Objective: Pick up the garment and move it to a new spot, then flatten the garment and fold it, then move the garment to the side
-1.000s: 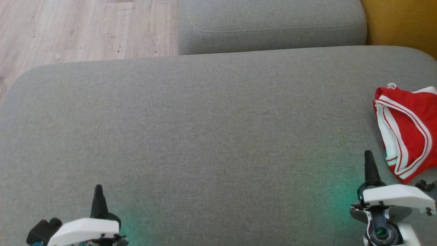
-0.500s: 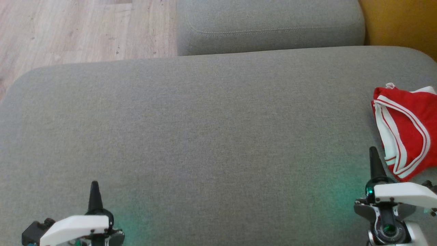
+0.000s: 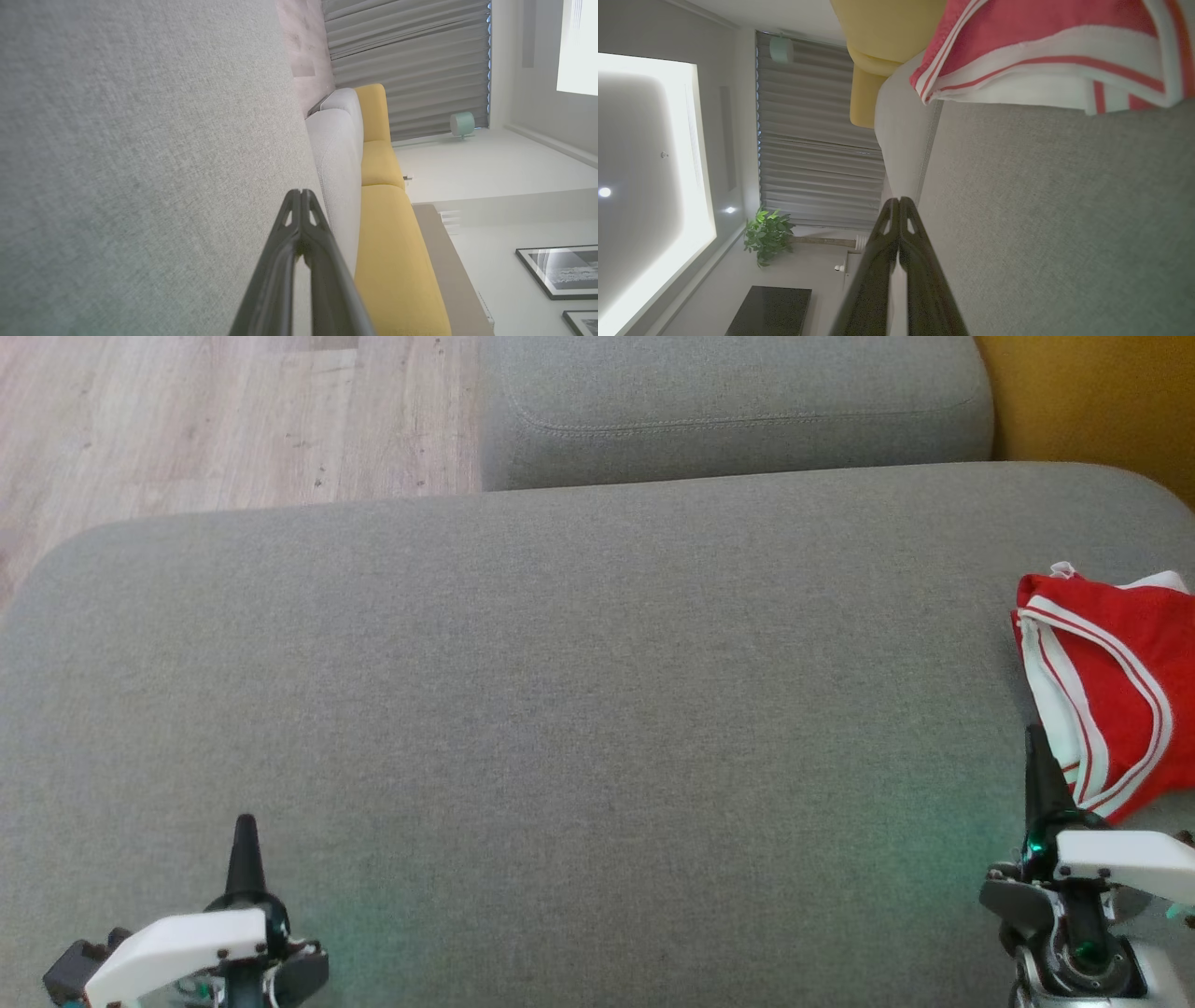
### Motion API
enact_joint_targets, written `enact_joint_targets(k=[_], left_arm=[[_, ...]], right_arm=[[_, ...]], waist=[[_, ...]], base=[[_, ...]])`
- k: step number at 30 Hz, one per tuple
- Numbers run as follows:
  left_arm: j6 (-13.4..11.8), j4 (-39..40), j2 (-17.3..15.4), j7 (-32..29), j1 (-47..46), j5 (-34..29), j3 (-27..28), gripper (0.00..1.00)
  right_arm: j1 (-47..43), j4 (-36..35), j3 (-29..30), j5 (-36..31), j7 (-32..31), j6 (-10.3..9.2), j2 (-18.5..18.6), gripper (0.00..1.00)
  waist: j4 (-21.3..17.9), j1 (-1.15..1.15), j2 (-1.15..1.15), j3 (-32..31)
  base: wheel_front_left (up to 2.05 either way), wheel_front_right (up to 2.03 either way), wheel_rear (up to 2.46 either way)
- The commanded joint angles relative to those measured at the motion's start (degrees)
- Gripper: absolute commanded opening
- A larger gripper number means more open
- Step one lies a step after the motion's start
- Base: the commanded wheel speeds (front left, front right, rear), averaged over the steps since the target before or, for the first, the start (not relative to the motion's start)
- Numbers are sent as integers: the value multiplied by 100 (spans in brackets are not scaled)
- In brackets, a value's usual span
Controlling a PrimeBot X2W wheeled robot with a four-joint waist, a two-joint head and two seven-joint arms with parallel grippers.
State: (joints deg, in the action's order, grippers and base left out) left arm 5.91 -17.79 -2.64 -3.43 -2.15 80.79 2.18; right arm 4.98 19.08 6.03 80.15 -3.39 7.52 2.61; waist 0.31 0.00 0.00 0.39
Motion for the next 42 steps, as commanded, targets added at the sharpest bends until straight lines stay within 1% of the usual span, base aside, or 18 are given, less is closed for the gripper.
enact_joint_targets(k=[1,17,42], left_arm=[[59,237,-22,-45,-309,159,239,0],[158,373,-23,-304,-405,1139,433,0],[158,373,-23,-304,-404,1139,432,0]], right_arm=[[135,-258,-74,185,-57,-3,25,0],[121,-505,50,1201,-310,-3,27,0],[120,-505,49,1201,-310,-3,27,0]], waist=[[-3,0,0,-2],[-31,0,0,-22],[-31,0,0,-22]], base=[[0,0,0],[0,0,0],[0,0,0]])
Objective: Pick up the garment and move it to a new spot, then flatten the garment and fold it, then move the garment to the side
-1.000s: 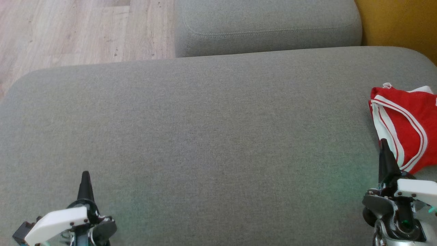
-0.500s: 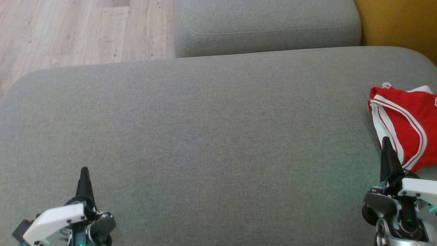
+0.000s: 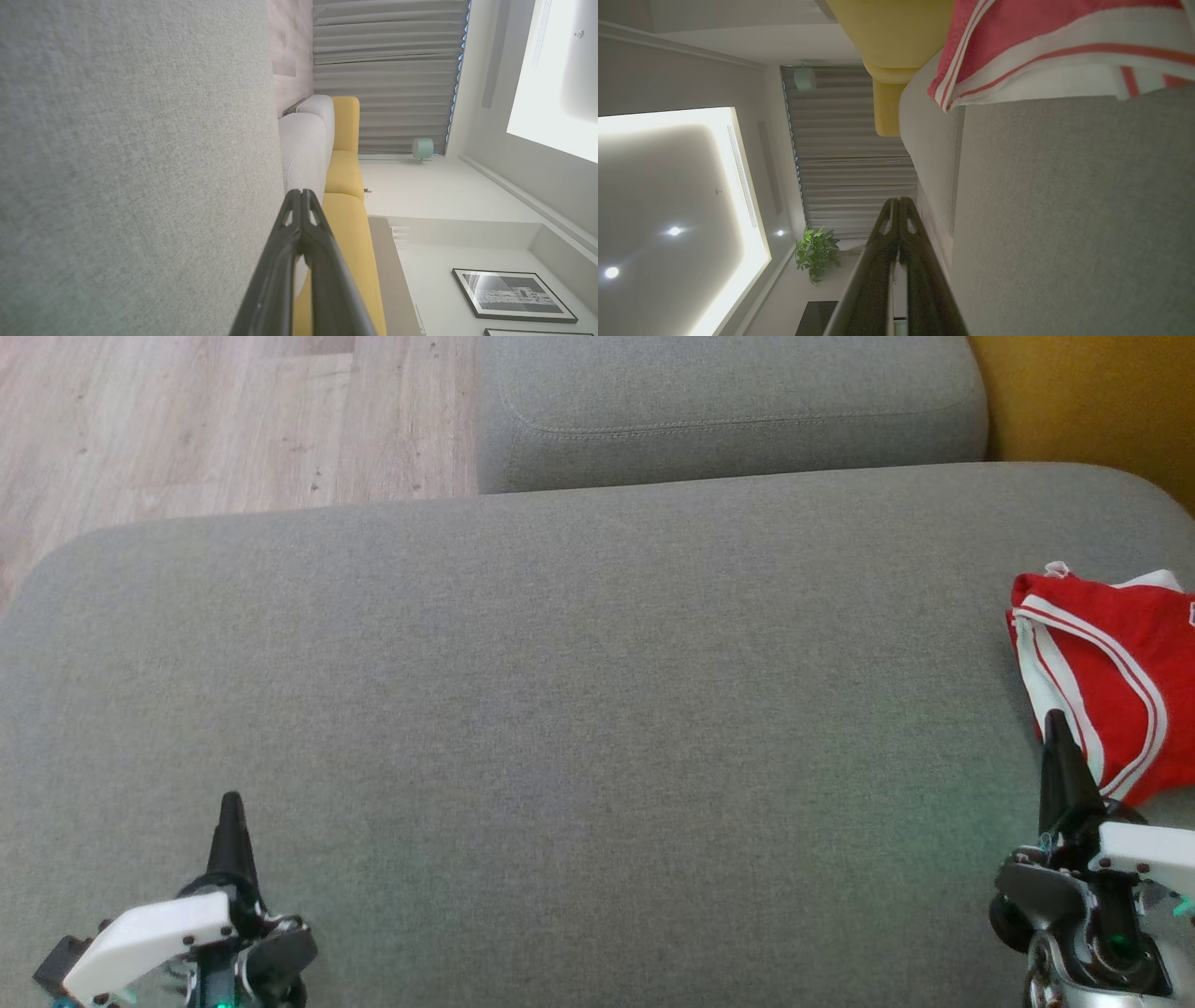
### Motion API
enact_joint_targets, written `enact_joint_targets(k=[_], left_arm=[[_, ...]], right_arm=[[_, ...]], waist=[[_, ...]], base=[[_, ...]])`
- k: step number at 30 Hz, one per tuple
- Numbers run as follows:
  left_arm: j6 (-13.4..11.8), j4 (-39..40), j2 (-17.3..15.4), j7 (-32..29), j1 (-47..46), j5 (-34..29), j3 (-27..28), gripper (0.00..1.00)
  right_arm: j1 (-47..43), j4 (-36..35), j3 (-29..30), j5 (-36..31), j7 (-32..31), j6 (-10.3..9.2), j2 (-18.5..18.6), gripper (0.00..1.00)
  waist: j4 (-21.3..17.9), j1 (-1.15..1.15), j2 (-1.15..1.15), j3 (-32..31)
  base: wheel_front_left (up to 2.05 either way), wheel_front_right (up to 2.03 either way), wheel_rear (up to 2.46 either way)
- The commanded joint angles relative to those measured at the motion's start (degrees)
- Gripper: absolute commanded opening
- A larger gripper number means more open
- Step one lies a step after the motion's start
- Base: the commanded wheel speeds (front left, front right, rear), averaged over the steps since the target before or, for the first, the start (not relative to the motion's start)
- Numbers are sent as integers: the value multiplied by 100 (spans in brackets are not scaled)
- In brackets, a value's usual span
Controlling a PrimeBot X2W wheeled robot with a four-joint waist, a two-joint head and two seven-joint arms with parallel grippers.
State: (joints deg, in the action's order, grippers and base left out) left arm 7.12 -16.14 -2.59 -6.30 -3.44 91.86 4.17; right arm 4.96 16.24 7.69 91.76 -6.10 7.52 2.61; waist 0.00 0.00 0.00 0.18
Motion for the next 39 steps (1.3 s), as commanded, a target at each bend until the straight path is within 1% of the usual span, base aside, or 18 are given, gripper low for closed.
enact_joint_targets(k=[1,39], left_arm=[[36,208,-29,-17,-275,32,234,0],[36,209,-29,-17,-275,32,233,0]], right_arm=[[122,-222,-116,40,-38,-3,27,0],[122,-222,-117,41,-38,-3,27,0]], waist=[[0,0,0,0],[0,0,0,0]], base=[[0,0,0],[0,0,0]])
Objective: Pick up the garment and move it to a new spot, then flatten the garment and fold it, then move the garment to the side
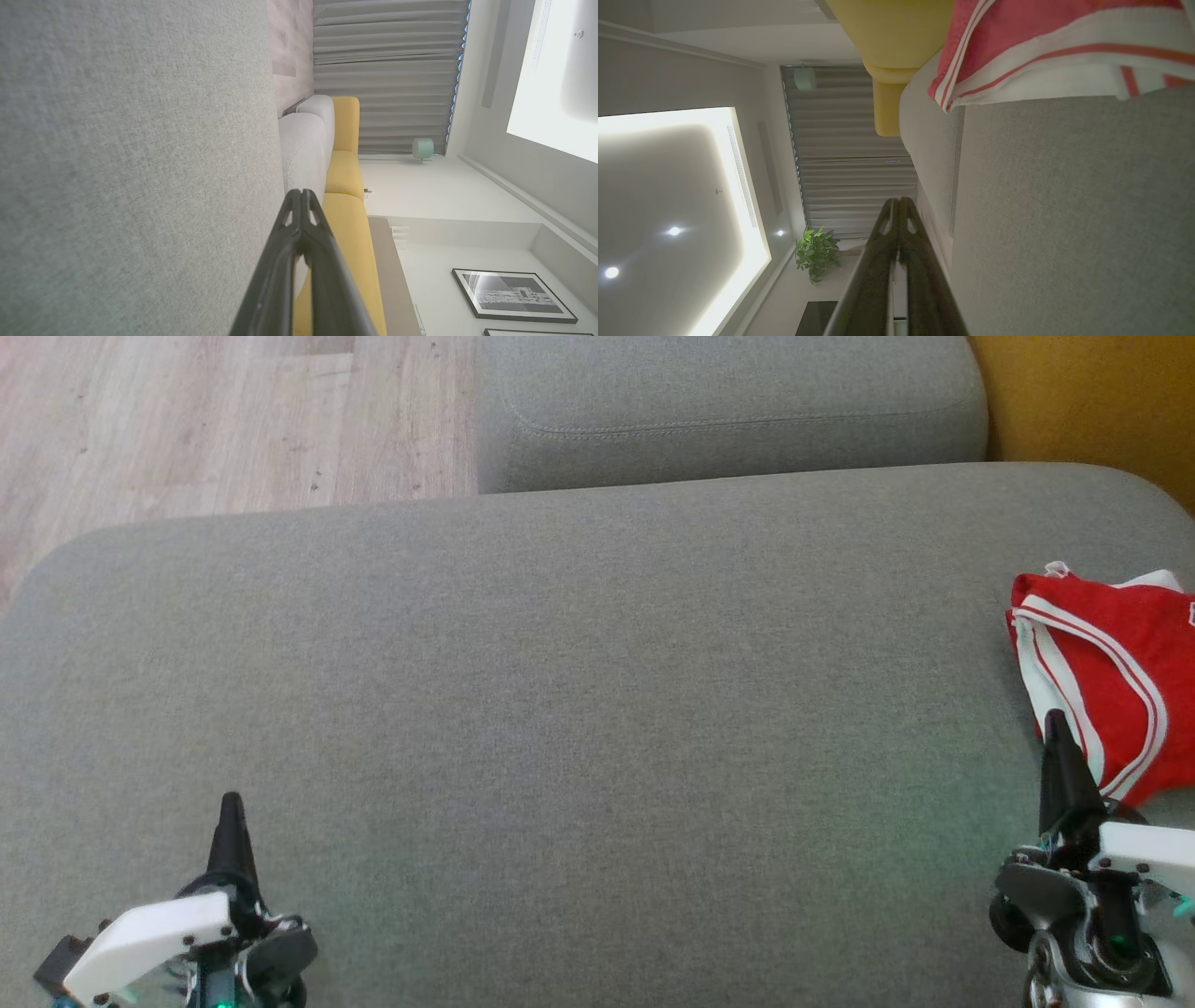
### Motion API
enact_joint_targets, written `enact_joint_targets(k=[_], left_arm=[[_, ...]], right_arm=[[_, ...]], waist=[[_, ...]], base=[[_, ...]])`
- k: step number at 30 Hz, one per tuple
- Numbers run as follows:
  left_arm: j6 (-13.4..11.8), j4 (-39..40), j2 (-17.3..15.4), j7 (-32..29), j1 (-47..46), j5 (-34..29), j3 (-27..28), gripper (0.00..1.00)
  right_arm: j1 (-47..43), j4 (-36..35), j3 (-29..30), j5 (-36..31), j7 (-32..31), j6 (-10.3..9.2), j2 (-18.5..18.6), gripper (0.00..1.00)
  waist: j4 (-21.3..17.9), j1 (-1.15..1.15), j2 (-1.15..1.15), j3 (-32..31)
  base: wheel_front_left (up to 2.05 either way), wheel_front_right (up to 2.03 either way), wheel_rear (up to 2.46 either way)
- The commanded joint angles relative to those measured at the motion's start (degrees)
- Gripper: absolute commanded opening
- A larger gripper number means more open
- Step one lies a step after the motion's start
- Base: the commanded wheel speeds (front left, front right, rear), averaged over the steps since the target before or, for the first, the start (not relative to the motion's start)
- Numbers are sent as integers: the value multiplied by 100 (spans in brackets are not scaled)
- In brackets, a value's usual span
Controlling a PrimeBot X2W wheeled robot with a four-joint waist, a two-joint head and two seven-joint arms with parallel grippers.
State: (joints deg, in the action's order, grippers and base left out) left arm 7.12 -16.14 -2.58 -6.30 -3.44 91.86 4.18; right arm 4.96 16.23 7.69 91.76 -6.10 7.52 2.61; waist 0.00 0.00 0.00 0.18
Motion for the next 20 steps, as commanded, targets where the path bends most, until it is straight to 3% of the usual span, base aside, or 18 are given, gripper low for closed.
enact_joint_targets(k=[1,20], left_arm=[[36,209,-30,-17,-275,32,232,0],[36,210,-30,-17,-275,32,232,0]], right_arm=[[123,-221,-117,41,-38,-3,27,0],[123,-221,-117,41,-38,-3,27,0]], waist=[[0,0,0,0],[0,0,0,0]], base=[[0,0,0],[0,0,0]])
